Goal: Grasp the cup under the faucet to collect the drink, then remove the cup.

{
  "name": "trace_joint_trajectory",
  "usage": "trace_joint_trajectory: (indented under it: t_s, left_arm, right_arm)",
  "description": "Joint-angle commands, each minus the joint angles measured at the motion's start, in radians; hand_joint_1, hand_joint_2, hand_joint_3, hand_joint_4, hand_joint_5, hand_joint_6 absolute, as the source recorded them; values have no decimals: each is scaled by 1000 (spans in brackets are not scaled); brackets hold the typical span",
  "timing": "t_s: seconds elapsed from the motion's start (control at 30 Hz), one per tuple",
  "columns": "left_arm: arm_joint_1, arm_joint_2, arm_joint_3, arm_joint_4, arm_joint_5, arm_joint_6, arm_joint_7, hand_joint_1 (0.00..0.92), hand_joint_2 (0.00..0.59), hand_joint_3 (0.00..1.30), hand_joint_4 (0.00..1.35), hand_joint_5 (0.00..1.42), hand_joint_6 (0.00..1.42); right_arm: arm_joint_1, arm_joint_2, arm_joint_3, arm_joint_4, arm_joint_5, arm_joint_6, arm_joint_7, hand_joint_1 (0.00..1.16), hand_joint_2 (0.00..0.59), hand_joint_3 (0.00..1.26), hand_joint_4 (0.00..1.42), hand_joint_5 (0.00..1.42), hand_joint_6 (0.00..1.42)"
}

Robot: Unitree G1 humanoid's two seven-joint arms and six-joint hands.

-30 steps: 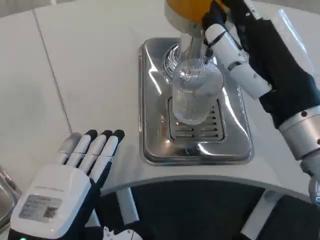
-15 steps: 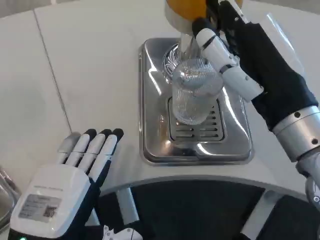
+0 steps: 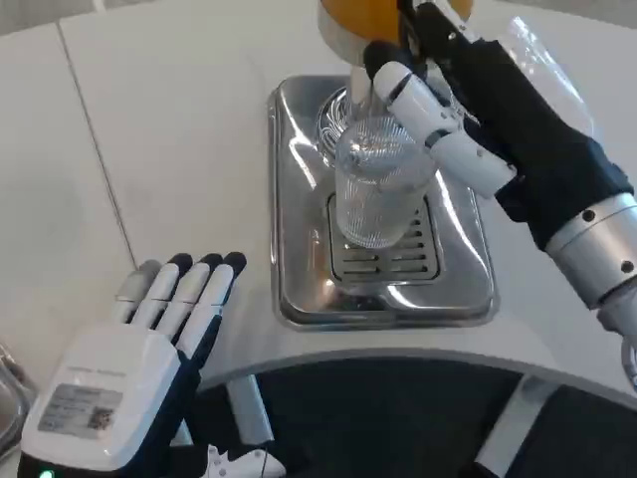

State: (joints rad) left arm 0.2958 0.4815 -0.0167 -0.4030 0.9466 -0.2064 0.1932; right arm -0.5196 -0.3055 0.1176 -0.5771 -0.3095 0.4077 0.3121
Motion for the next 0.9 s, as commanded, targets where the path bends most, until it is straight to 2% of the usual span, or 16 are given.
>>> trace_joint_trajectory:
  t_s: [0.03, 0.1, 0.2, 0.23, 0.3, 0.43, 0.57, 0.67, 0.9]
  left_arm:
    - [-3, -9, -7, 13, -9, -5, 5, 0, 43, 0, 0, 0, 12]
    - [-3, -9, -8, 14, -8, -6, 7, 0, 43, 0, 0, 0, 12]
    - [-4, -9, -8, 16, -7, -7, 9, 0, 43, 0, 0, 0, 12]
    - [-6, -9, -7, 16, -8, -5, 7, 0, 43, 0, 0, 0, 12]
    - [-10, -11, -5, 16, -14, -1, 2, 0, 43, 0, 0, 0, 13]
    - [-18, -15, 1, 14, -14, 2, 4, 0, 43, 0, 0, 0, 19]
    - [-31, -11, 8, 29, -31, -4, 3, 0, 40, 0, 0, 0, 22]
    - [-52, 1, 19, 53, -64, -23, 7, 0, 35, 0, 0, 0, 23]
    - [-143, -2, 35, 110, -89, -1, 4, 0, 30, 0, 0, 0, 17]
  right_arm:
    - [-43, -66, 70, -35, -66, 38, 74, 0, 490, 71, 0, 43, 74]
    - [-80, -106, 117, -47, -135, 42, 112, 0, 493, 90, 17, 56, 88]
    - [-119, -137, 163, -53, -220, 48, 156, 0, 496, 95, 20, 59, 90]
    - [-136, -145, 185, -52, -267, 55, 172, 0, 505, 101, 22, 60, 99]
    - [-160, -151, 214, -49, -338, 69, 197, 0, 512, 111, 29, 68, 105]
    - [-188, -131, 243, -28, -442, 80, 230, 0, 515, 134, 52, 82, 121]
    - [-213, -111, 258, -3, -505, 78, 265, 0, 517, 144, 63, 94, 130]
    - [-232, -94, 254, 18, -511, 77, 291, 0, 530, 145, 64, 96, 137]
    - [-231, -70, 232, 16, -527, 71, 312, 0, 536, 146, 64, 96, 140]
